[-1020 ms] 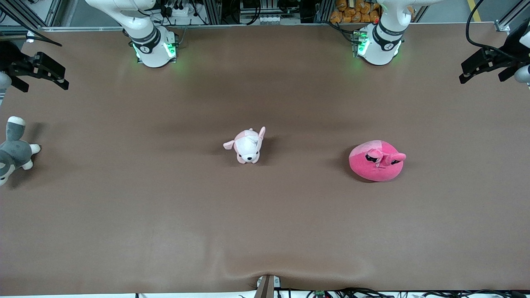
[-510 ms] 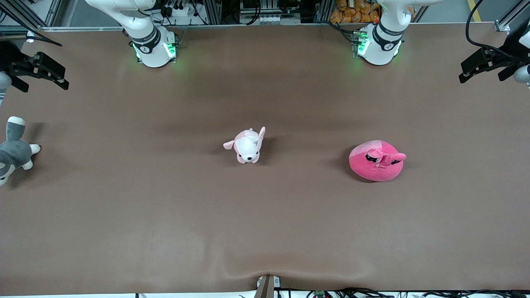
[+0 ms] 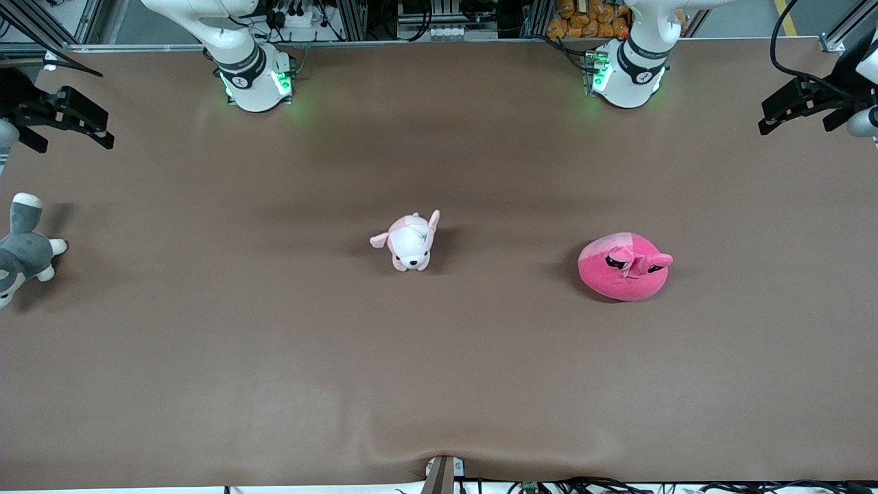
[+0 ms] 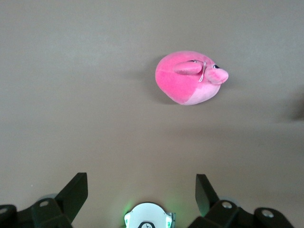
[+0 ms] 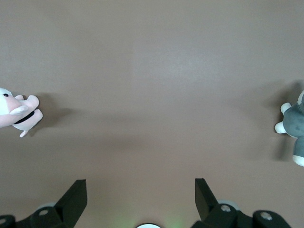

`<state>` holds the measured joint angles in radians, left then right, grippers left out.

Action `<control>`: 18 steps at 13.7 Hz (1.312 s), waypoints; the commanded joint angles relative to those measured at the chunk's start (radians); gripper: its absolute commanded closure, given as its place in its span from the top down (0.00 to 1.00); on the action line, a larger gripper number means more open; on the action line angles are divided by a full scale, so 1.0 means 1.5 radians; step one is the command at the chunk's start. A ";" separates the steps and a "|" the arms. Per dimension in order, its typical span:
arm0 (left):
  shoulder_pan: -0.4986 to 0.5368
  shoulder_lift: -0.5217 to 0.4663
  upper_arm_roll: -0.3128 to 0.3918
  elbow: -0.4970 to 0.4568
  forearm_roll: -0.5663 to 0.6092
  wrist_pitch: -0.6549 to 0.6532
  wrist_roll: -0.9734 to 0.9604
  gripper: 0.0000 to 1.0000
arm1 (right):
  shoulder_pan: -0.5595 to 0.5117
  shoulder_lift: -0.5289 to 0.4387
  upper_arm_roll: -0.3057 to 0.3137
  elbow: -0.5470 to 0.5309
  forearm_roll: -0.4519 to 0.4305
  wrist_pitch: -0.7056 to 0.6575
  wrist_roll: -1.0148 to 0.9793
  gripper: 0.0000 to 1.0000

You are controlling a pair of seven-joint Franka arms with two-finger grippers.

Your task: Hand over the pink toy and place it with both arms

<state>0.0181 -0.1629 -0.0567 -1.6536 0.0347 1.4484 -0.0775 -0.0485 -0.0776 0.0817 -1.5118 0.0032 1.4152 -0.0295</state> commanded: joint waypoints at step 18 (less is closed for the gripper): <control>0.002 0.064 -0.001 0.058 0.031 -0.006 0.011 1.00 | -0.017 0.003 0.010 0.010 0.012 -0.007 0.006 1.00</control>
<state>0.0188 -0.1090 -0.0569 -1.6296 0.0632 1.4513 -0.0775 -0.0485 -0.0776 0.0817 -1.5118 0.0032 1.4152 -0.0294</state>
